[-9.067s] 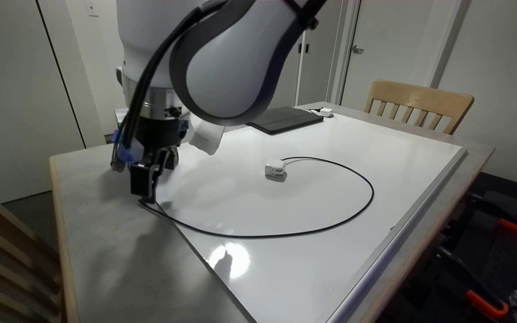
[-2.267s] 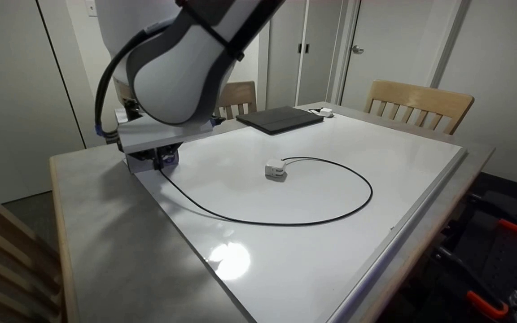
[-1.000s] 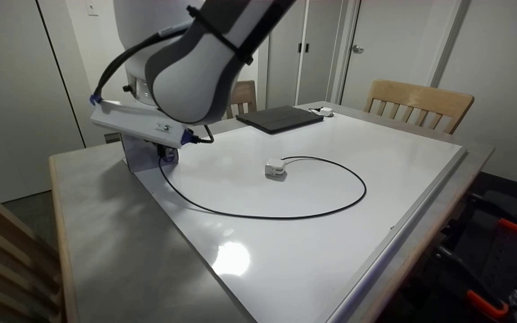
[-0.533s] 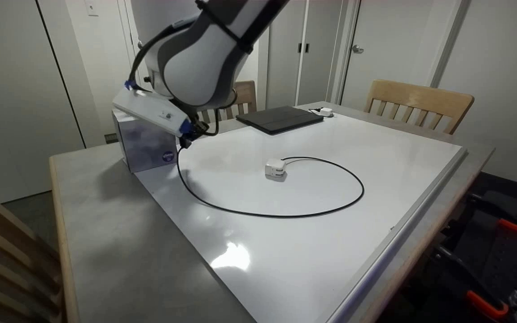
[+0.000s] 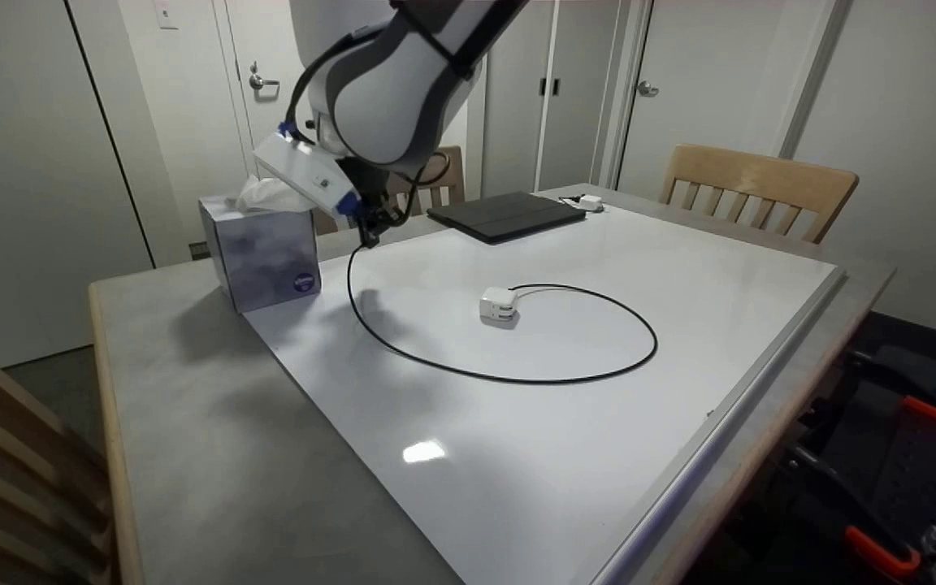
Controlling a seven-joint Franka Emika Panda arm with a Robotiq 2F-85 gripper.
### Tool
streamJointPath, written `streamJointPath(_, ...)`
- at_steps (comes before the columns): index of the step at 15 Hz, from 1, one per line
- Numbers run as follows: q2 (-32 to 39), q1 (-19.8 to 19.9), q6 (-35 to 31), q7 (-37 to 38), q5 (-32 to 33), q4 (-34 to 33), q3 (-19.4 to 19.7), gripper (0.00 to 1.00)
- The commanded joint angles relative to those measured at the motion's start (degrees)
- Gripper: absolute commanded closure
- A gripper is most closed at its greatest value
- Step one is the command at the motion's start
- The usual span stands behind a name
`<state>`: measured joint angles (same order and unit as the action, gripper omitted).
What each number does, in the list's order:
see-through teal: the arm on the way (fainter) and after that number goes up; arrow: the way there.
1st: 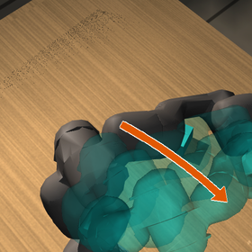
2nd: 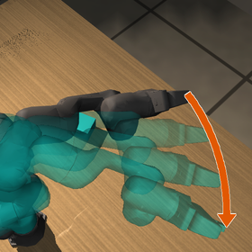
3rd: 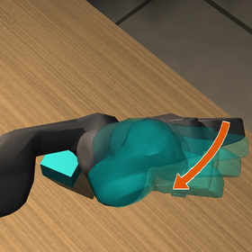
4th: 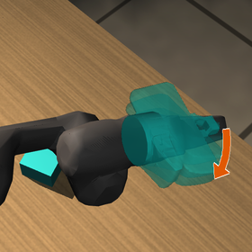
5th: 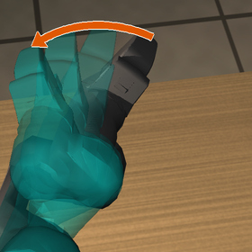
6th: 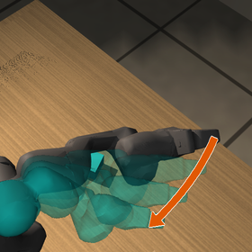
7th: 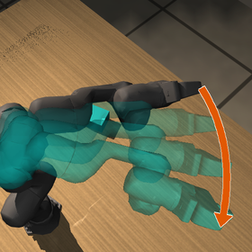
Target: Form a loose circle using the cable
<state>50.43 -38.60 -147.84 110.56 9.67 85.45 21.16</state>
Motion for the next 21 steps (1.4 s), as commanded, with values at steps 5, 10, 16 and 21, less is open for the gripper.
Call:
streamJointPath(5,-0.84,2.42,0.32,2.41,2.53,-0.25,-2.15,0.94)
streamJointPath(10,-2.58,6.81,3.29,-3.99,0.63,0.22,-8.02,0.98)
streamJointPath(16,-3.57,15.13,10.83,-23.26,0.06,-0.35,-18.02,0.98)
streamJointPath(21,-2.34,13.42,14.88,-16.38,2.43,-3.89,-12.64,0.98)
